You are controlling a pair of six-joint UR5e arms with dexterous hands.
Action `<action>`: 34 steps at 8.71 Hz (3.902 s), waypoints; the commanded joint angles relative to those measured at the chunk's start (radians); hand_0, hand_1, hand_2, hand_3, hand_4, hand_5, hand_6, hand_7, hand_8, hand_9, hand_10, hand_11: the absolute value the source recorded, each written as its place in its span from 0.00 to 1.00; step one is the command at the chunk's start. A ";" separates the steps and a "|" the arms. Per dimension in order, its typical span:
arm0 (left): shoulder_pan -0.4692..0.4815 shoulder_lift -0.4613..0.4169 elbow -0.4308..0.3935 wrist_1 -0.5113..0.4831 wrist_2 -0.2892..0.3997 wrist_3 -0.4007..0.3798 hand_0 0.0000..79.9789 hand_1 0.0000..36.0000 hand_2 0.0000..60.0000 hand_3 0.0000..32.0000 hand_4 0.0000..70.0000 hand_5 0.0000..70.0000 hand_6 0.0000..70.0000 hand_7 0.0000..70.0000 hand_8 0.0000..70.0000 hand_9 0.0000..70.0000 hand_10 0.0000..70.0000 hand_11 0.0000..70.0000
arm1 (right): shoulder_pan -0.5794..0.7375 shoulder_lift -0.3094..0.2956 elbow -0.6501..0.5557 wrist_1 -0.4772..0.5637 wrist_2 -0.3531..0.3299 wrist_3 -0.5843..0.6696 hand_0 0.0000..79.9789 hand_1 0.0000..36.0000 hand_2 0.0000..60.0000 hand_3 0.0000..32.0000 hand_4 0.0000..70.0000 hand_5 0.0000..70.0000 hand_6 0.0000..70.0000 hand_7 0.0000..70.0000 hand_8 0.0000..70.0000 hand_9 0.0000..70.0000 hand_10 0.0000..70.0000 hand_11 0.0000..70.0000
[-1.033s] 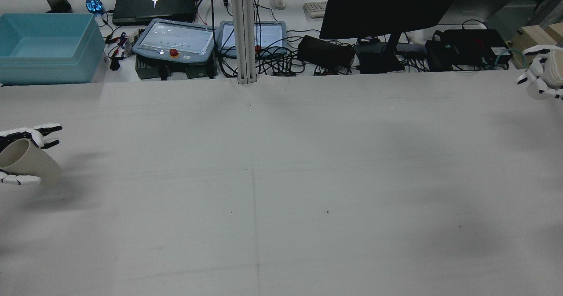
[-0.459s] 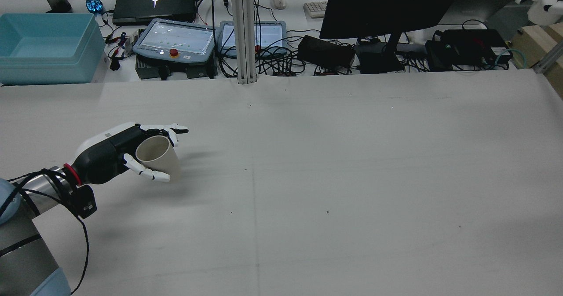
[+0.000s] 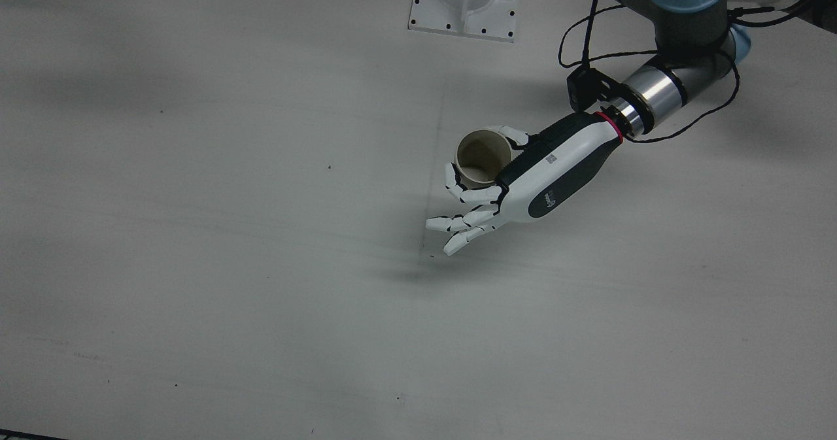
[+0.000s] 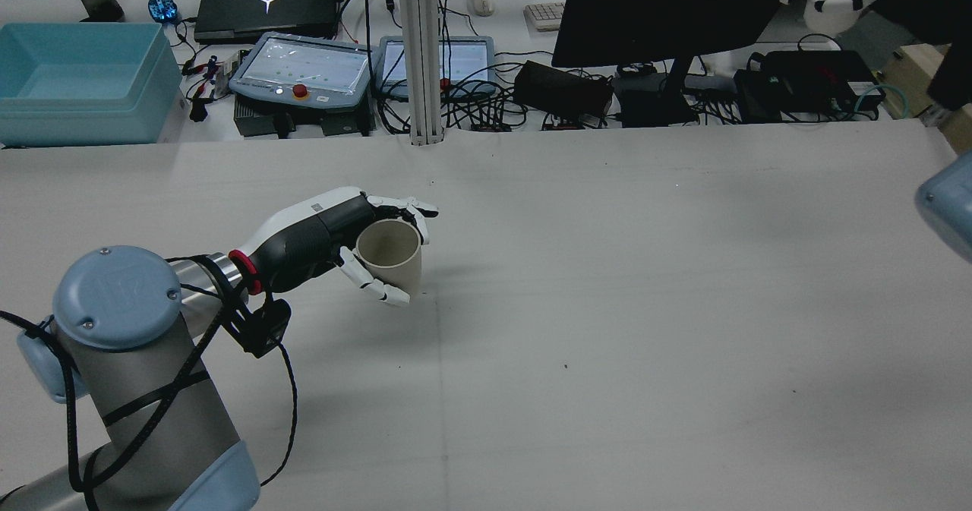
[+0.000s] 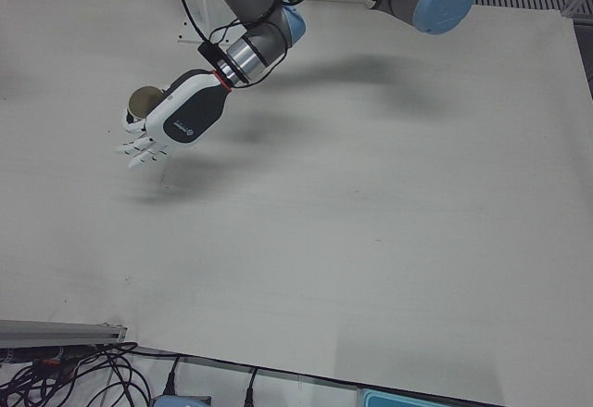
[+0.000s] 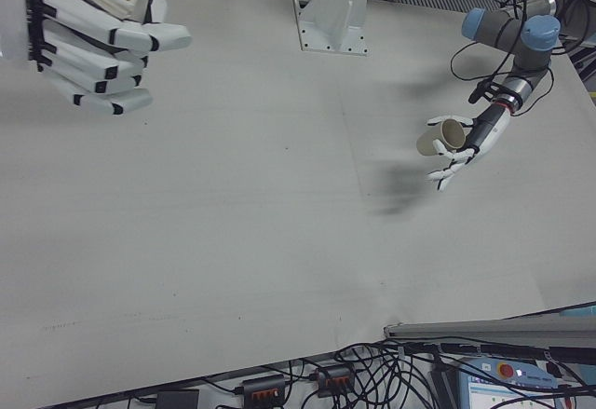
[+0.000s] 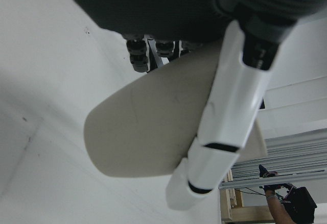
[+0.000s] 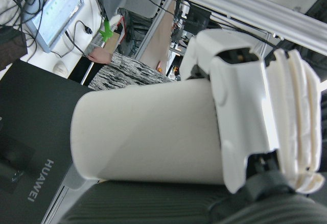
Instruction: Pour water
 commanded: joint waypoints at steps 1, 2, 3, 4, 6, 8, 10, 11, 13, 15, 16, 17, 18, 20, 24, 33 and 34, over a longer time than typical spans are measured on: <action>0.023 -0.191 0.017 0.149 -0.004 0.079 1.00 1.00 1.00 0.00 1.00 1.00 0.19 0.27 0.07 0.05 0.09 0.19 | -0.286 0.182 -0.023 -0.193 0.155 -0.129 1.00 1.00 1.00 0.00 1.00 0.41 1.00 1.00 0.84 1.00 0.47 0.72; 0.023 -0.228 0.046 0.160 -0.006 0.081 1.00 1.00 1.00 0.00 1.00 1.00 0.20 0.28 0.07 0.05 0.09 0.19 | -0.374 0.236 -0.040 -0.230 0.199 -0.166 1.00 1.00 1.00 0.00 1.00 0.41 1.00 1.00 0.83 1.00 0.46 0.70; 0.024 -0.242 0.069 0.157 -0.009 0.081 1.00 1.00 1.00 0.00 1.00 1.00 0.20 0.28 0.07 0.05 0.09 0.19 | -0.429 0.281 -0.072 -0.244 0.224 -0.184 1.00 1.00 1.00 0.00 1.00 0.40 1.00 1.00 0.83 1.00 0.46 0.70; 0.030 -0.246 0.081 0.154 -0.009 0.081 1.00 1.00 1.00 0.00 1.00 1.00 0.20 0.28 0.07 0.05 0.09 0.19 | -0.469 0.308 -0.095 -0.246 0.239 -0.201 1.00 1.00 1.00 0.00 1.00 0.40 1.00 1.00 0.83 1.00 0.45 0.69; 0.047 -0.248 0.115 0.130 -0.010 0.081 1.00 1.00 1.00 0.00 1.00 1.00 0.21 0.28 0.07 0.05 0.09 0.19 | -0.531 0.368 -0.136 -0.275 0.270 -0.221 1.00 1.00 1.00 0.00 1.00 0.40 1.00 1.00 0.82 1.00 0.43 0.66; 0.047 -0.240 0.170 0.076 -0.010 0.078 1.00 1.00 1.00 0.00 1.00 1.00 0.21 0.29 0.07 0.05 0.10 0.19 | -0.572 0.401 -0.169 -0.275 0.295 -0.229 1.00 1.00 1.00 0.00 1.00 0.40 1.00 1.00 0.81 1.00 0.42 0.65; 0.038 -0.234 0.167 0.059 -0.009 0.068 1.00 1.00 1.00 0.00 1.00 1.00 0.21 0.28 0.08 0.05 0.10 0.20 | -0.571 0.389 -0.143 -0.275 0.295 -0.229 1.00 1.00 1.00 0.00 1.00 0.40 1.00 1.00 0.80 1.00 0.42 0.66; 0.021 -0.233 0.140 0.062 -0.004 0.062 1.00 1.00 1.00 0.00 1.00 1.00 0.21 0.28 0.08 0.05 0.10 0.20 | -0.553 0.335 -0.073 -0.275 0.298 -0.226 1.00 1.00 1.00 0.00 1.00 0.40 1.00 1.00 0.80 1.00 0.42 0.66; -0.028 -0.085 -0.055 0.076 0.000 0.032 1.00 1.00 1.00 0.00 1.00 1.00 0.19 0.27 0.07 0.06 0.10 0.20 | -0.429 0.114 0.115 -0.269 0.371 -0.189 1.00 1.00 1.00 0.00 0.89 0.39 1.00 1.00 0.71 0.95 0.40 0.63; -0.072 0.148 -0.182 -0.014 0.008 -0.071 1.00 1.00 1.00 0.00 1.00 1.00 0.18 0.25 0.07 0.05 0.10 0.20 | -0.295 -0.065 0.139 -0.194 0.428 -0.123 1.00 1.00 1.00 0.00 0.54 0.40 0.89 1.00 0.72 0.96 0.43 0.68; -0.107 0.312 -0.207 -0.145 0.029 -0.156 1.00 1.00 1.00 0.00 1.00 1.00 0.17 0.25 0.07 0.05 0.11 0.21 | -0.211 -0.202 0.127 0.060 0.407 -0.099 1.00 1.00 1.00 0.00 0.44 0.41 0.89 1.00 0.75 0.99 0.45 0.70; -0.173 0.429 -0.218 -0.257 0.049 -0.194 1.00 1.00 1.00 0.00 1.00 1.00 0.17 0.24 0.07 0.05 0.11 0.21 | -0.150 -0.304 0.053 0.284 0.369 -0.030 1.00 1.00 1.00 0.00 0.39 0.42 0.91 1.00 0.74 0.98 0.48 0.75; -0.266 0.529 -0.204 -0.360 0.127 -0.203 1.00 1.00 1.00 0.00 1.00 1.00 0.17 0.25 0.07 0.05 0.10 0.20 | -0.088 -0.320 -0.051 0.400 0.327 0.005 1.00 1.00 1.00 0.00 0.44 0.42 0.95 1.00 0.70 0.90 0.54 0.82; -0.504 0.660 -0.146 -0.538 0.291 -0.203 1.00 1.00 1.00 0.00 1.00 1.00 0.18 0.26 0.07 0.05 0.11 0.21 | -0.059 -0.416 -0.228 0.697 0.292 0.015 1.00 1.00 1.00 0.00 0.40 0.42 0.95 1.00 0.74 0.95 0.54 0.81; -0.611 0.764 -0.017 -0.741 0.343 -0.147 1.00 1.00 1.00 0.00 1.00 1.00 0.19 0.27 0.07 0.06 0.11 0.22 | -0.106 -0.391 -0.946 1.440 0.299 0.050 1.00 1.00 0.90 0.00 0.29 0.43 0.94 1.00 0.78 1.00 0.60 0.89; -0.459 0.729 0.248 -0.965 0.137 0.010 1.00 1.00 1.00 0.00 1.00 1.00 0.20 0.30 0.08 0.08 0.13 0.24 | -0.301 -0.291 -1.332 1.652 0.530 0.179 0.76 0.52 0.00 0.59 0.00 0.08 0.00 0.00 0.00 0.00 0.00 0.00; -0.442 0.711 0.291 -0.985 0.104 0.019 1.00 1.00 1.00 0.00 1.00 1.00 0.20 0.30 0.08 0.08 0.12 0.23 | -0.286 -0.291 -1.330 1.652 0.531 0.205 0.75 0.49 0.00 0.86 0.00 0.07 0.00 0.00 0.00 0.00 0.00 0.00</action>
